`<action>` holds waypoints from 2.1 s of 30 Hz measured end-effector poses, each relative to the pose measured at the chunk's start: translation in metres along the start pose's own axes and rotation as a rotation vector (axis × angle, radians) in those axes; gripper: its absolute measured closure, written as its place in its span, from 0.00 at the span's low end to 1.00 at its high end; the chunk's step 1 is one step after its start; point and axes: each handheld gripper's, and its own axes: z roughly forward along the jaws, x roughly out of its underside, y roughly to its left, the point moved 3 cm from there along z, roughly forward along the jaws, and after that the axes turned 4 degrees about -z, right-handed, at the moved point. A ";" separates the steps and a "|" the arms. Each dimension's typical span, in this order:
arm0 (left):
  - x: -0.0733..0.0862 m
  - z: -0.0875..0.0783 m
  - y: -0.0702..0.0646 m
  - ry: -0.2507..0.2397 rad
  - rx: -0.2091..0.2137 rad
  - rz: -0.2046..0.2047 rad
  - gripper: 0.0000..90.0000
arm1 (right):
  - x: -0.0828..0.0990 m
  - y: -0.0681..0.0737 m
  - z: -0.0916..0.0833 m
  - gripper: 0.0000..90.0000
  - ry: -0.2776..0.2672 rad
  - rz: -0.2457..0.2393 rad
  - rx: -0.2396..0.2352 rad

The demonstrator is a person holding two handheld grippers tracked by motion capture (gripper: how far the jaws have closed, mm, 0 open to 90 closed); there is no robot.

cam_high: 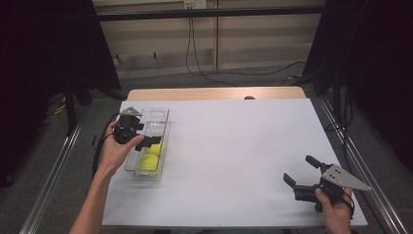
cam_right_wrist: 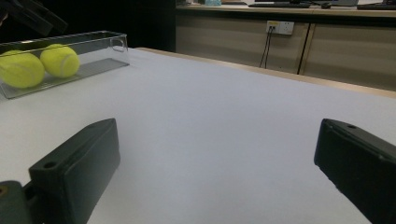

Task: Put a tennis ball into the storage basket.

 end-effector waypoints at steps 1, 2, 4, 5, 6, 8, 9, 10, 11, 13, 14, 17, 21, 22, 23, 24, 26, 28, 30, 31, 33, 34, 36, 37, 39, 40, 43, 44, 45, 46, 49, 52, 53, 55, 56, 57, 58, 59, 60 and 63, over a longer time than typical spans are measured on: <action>0.000 -0.001 0.000 -0.017 0.007 -0.005 0.06 | 0.000 0.000 0.000 0.00 0.000 0.002 0.000; 0.000 -0.002 0.000 -0.037 -0.004 -0.010 0.05 | 0.000 0.000 0.000 0.00 0.002 -0.001 -0.002; 0.000 -0.002 0.000 -0.064 -0.027 -0.032 0.05 | 0.000 0.000 0.000 0.00 0.002 0.000 -0.002; 0.001 -0.002 -0.001 -0.073 -0.029 -0.027 0.05 | 0.000 0.000 0.000 0.00 0.001 -0.002 -0.002; 0.001 -0.002 -0.003 -0.092 -0.033 -0.023 0.05 | 0.000 0.000 -0.001 0.00 0.000 -0.002 0.000; 0.002 -0.003 -0.007 -0.122 -0.059 -0.019 0.05 | 0.000 0.000 -0.001 0.00 -0.001 0.001 0.003; 0.002 -0.004 -0.008 -0.148 -0.066 -0.025 0.05 | -0.001 0.000 -0.001 0.00 -0.002 0.001 0.004; 0.002 -0.005 -0.010 -0.171 -0.066 -0.034 0.05 | -0.001 0.000 -0.001 0.00 -0.002 -0.001 0.004; 0.002 -0.006 -0.012 -0.193 -0.060 -0.046 0.04 | -0.001 0.000 -0.001 0.00 0.000 -0.003 0.004; 0.004 -0.009 -0.016 -0.207 -0.050 -0.064 0.04 | -0.001 0.001 -0.001 0.00 -0.002 -0.002 0.004; 0.005 -0.012 -0.019 -0.244 -0.057 -0.064 0.04 | -0.001 0.001 -0.001 0.00 -0.002 -0.002 0.004; 0.009 -0.017 -0.025 -0.274 -0.062 -0.070 0.04 | -0.002 0.002 -0.002 0.00 -0.004 -0.005 0.006; 0.013 -0.024 -0.033 -0.342 -0.061 -0.060 0.04 | -0.002 0.002 -0.002 0.00 -0.004 -0.004 0.009; 0.015 -0.024 -0.035 -0.350 -0.056 -0.066 0.04 | -0.002 0.002 -0.002 0.00 -0.005 -0.005 0.010; 0.016 -0.025 -0.036 -0.341 -0.042 -0.061 0.04 | -0.002 0.002 -0.002 0.00 -0.004 -0.005 0.010; 0.016 -0.026 -0.038 -0.336 -0.036 -0.057 0.04 | -0.002 0.002 -0.002 0.00 -0.003 -0.004 0.010; 0.017 -0.028 -0.043 -0.350 -0.048 -0.050 0.04 | -0.002 0.002 -0.002 0.00 -0.005 -0.004 0.010; 0.018 -0.030 -0.047 -0.386 -0.049 -0.057 0.04 | -0.002 0.001 -0.002 0.00 -0.006 -0.008 0.009; 0.020 -0.031 -0.050 -0.404 -0.053 -0.060 0.04 | -0.002 0.002 -0.002 0.00 -0.007 -0.009 0.007; 0.023 -0.031 -0.051 -0.405 -0.062 -0.055 0.04 | -0.003 0.002 -0.002 0.00 -0.006 -0.009 0.006; 0.027 -0.031 -0.053 -0.408 -0.083 -0.046 0.04 | -0.003 0.002 -0.002 0.00 -0.007 -0.008 0.004; 0.030 -0.032 -0.055 -0.424 -0.099 -0.051 0.04 | -0.003 0.002 -0.002 0.00 -0.006 -0.009 0.004; 0.035 -0.034 -0.056 -0.436 -0.117 -0.051 0.04 | -0.003 0.002 -0.002 0.00 -0.006 -0.007 0.005; 0.038 -0.035 -0.058 -0.439 -0.106 -0.054 0.04 | -0.003 0.002 -0.002 0.00 -0.006 -0.007 0.006; 0.044 -0.035 -0.060 -0.436 -0.104 -0.055 0.04 | -0.002 0.002 -0.002 0.00 -0.006 -0.007 0.006; 0.047 -0.035 -0.062 -0.436 -0.108 -0.049 0.04 | -0.002 0.002 -0.002 0.00 -0.005 -0.006 0.007; 0.055 -0.036 -0.065 -0.453 -0.097 -0.059 0.04 | -0.002 0.003 -0.002 0.00 -0.005 -0.006 0.007; 0.058 -0.037 -0.066 -0.452 -0.095 -0.060 0.04 | -0.002 0.003 -0.002 0.00 -0.003 -0.005 0.008; 0.060 -0.037 -0.067 -0.460 -0.092 -0.068 0.04 | -0.002 0.002 -0.002 0.00 -0.004 -0.006 0.008; 0.063 -0.037 -0.068 -0.464 -0.093 -0.071 0.04 | -0.002 0.002 -0.003 0.00 -0.004 -0.005 0.009; 0.069 -0.042 -0.071 -0.471 -0.076 -0.077 0.04 | -0.002 0.002 -0.004 0.00 -0.007 -0.005 0.013; 0.073 -0.049 -0.074 -0.501 -0.120 -0.057 0.04 | -0.002 0.001 -0.004 0.00 -0.007 -0.005 0.014; 0.075 -0.051 -0.076 -0.504 -0.114 -0.060 0.04 | -0.002 0.001 -0.004 0.00 -0.007 -0.004 0.013; 0.080 -0.053 -0.078 -0.508 -0.100 -0.067 0.04 | -0.002 0.001 -0.004 0.00 -0.007 -0.004 0.013; 0.082 -0.054 -0.079 -0.505 -0.097 -0.060 0.04 | -0.002 0.001 -0.004 0.00 -0.005 -0.004 0.014; 0.085 -0.054 -0.080 -0.504 -0.098 -0.067 0.04 | -0.002 0.001 -0.004 0.00 -0.005 -0.003 0.015; 0.088 -0.054 -0.081 -0.506 -0.105 -0.072 0.04 | -0.002 0.001 -0.004 0.00 -0.006 -0.005 0.014; 0.091 -0.055 -0.082 -0.498 -0.095 -0.074 0.04 | -0.002 0.002 -0.005 0.00 -0.004 -0.004 0.014; 0.093 -0.055 -0.082 -0.495 -0.088 -0.082 0.03 | -0.002 0.002 -0.005 0.00 -0.005 -0.002 0.014; 0.100 -0.057 -0.081 -0.487 -0.078 -0.097 0.02 | -0.002 0.001 -0.005 0.00 -0.006 -0.005 0.017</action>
